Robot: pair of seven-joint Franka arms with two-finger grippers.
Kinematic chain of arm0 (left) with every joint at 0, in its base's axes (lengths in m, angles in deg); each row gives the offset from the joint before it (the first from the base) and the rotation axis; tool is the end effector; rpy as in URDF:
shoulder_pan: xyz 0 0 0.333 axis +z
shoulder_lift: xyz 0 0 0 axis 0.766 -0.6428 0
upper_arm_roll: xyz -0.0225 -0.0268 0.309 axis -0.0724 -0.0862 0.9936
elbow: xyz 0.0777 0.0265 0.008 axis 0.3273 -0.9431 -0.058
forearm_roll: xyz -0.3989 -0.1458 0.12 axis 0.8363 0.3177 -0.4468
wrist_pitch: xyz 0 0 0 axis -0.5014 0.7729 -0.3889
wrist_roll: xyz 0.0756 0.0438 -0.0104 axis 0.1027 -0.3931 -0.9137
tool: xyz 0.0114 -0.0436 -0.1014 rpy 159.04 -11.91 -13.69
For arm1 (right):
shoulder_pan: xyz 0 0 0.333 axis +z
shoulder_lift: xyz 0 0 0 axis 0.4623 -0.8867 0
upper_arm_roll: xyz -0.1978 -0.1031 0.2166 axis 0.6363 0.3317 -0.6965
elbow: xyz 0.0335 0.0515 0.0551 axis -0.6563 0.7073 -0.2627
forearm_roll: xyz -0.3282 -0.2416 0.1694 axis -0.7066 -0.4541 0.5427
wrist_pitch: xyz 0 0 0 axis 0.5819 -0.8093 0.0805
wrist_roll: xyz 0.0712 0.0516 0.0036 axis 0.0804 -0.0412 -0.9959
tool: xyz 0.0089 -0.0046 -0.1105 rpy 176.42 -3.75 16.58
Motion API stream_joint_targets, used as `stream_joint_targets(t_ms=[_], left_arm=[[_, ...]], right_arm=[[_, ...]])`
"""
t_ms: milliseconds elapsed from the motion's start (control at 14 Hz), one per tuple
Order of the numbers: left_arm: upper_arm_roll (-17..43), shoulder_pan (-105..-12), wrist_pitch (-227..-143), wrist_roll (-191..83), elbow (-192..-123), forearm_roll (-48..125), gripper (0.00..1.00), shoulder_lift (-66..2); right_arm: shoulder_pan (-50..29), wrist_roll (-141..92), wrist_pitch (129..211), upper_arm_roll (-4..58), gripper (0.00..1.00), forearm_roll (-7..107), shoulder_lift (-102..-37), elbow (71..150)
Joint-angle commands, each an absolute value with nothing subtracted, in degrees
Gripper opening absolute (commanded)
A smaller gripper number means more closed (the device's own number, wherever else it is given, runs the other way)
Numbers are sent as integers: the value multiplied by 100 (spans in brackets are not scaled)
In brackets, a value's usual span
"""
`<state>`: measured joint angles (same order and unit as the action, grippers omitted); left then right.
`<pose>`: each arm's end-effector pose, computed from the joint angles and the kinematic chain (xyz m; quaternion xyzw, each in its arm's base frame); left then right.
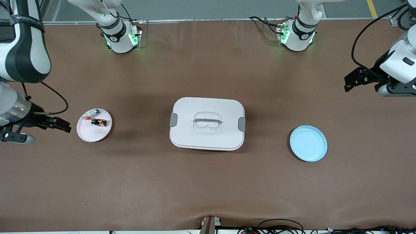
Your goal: Transfer orange switch to right arm and place
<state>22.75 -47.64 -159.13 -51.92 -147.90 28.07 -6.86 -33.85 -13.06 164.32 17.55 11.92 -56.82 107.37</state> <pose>0.6046 -0.0595 0.6124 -0.9999 0.0121 -0.0043 0.0115 0.6729 -0.0318 0.4743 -0.9968 0.0743 -0.0291 0.0008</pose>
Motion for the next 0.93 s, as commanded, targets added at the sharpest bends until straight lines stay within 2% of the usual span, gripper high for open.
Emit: stream_joint_targets(t_ms=[0, 214, 500, 857], left_arm=[[2276, -4763, -15895, -5196, -14708, 2887, 100, -708], [2276, -4763, -15895, -5196, -14708, 2896, 100, -708], [2276, -4754, -15895, -5187, -14708, 2896, 100, -708], [2276, -4754, -15895, -5169, -14664, 2913, 100, -673]], right_arm=[[-3334, -1223, 16170, 1778, 100, 1141, -5290, 10822], [-3185, -1249, 16144, 1839, 100, 1141, -4973, 10989], [-2332, -1599, 16021, 2858, 100, 1158, -4867, 10998], [-2454, -1838, 15818, 2877, 100, 1211, -4674, 11094]])
